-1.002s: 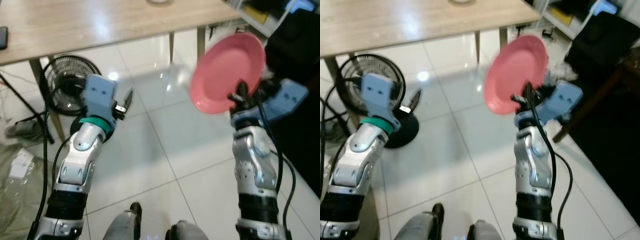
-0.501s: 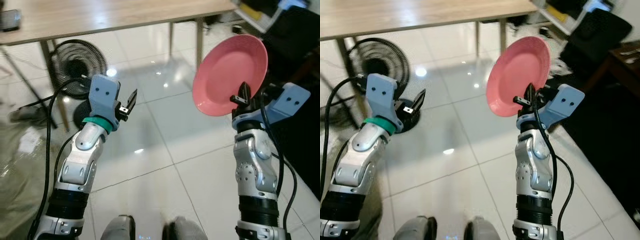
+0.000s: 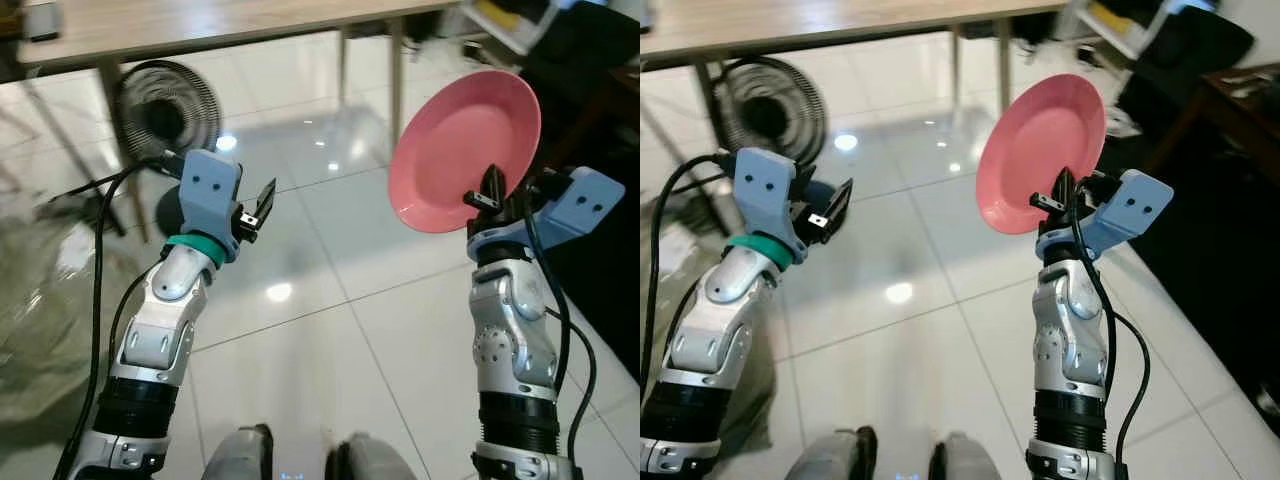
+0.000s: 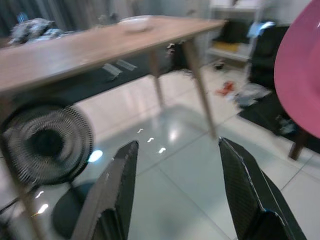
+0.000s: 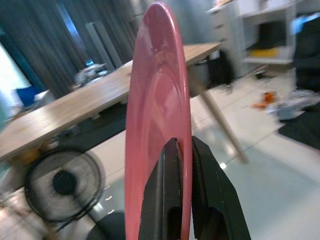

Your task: Setting the table

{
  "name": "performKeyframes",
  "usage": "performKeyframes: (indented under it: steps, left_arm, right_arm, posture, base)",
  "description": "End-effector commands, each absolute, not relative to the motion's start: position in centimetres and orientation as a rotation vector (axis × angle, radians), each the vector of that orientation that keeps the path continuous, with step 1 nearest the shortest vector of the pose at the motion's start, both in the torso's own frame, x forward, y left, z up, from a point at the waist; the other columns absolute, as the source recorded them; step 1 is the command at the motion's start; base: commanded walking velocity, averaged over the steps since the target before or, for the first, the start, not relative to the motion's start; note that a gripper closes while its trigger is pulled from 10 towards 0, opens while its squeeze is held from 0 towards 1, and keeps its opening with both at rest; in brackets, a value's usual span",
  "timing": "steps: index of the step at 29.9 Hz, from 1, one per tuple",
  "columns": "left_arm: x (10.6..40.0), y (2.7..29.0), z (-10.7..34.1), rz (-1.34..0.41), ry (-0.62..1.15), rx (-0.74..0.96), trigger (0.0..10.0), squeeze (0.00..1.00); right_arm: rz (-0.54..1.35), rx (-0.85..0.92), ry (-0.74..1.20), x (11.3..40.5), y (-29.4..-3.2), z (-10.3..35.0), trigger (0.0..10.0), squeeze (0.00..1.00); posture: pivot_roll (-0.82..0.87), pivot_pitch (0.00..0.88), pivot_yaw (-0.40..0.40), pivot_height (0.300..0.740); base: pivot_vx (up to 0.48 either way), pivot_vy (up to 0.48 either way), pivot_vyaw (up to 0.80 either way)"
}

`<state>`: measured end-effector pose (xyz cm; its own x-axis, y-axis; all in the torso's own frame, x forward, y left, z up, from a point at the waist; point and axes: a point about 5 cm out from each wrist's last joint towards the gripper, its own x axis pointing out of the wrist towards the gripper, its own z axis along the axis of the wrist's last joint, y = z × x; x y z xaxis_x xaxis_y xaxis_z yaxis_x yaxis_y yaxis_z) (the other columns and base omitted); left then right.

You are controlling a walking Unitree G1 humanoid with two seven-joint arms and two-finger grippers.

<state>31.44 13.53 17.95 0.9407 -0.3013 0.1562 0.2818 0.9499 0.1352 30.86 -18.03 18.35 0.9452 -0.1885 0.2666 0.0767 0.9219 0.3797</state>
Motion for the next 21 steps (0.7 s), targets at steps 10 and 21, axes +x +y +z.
performKeyframes:
  steps: [10, 21]
  left_arm:
    - [31.31, 12.82, 17.36, -0.326, -0.128, 0.087, 10.0, 0.00]
    - [31.29, 12.56, 16.80, -0.333, -0.089, 0.095, 10.0, 0.00]
  right_arm:
    - [-0.165, 0.373, -0.309, 30.66, -18.70, 18.30, 10.0, 0.00]
    - [-0.166, 0.374, -0.306, 30.67, -18.71, 18.27, 10.0, 0.00]
  posture:
    - [0.05, 0.026, 0.026, 0.740]
    - [0.05, 0.027, 0.027, 0.740]
  base:
    - [0.000, 0.000, -0.16]
    - [0.000, 0.000, -0.80]
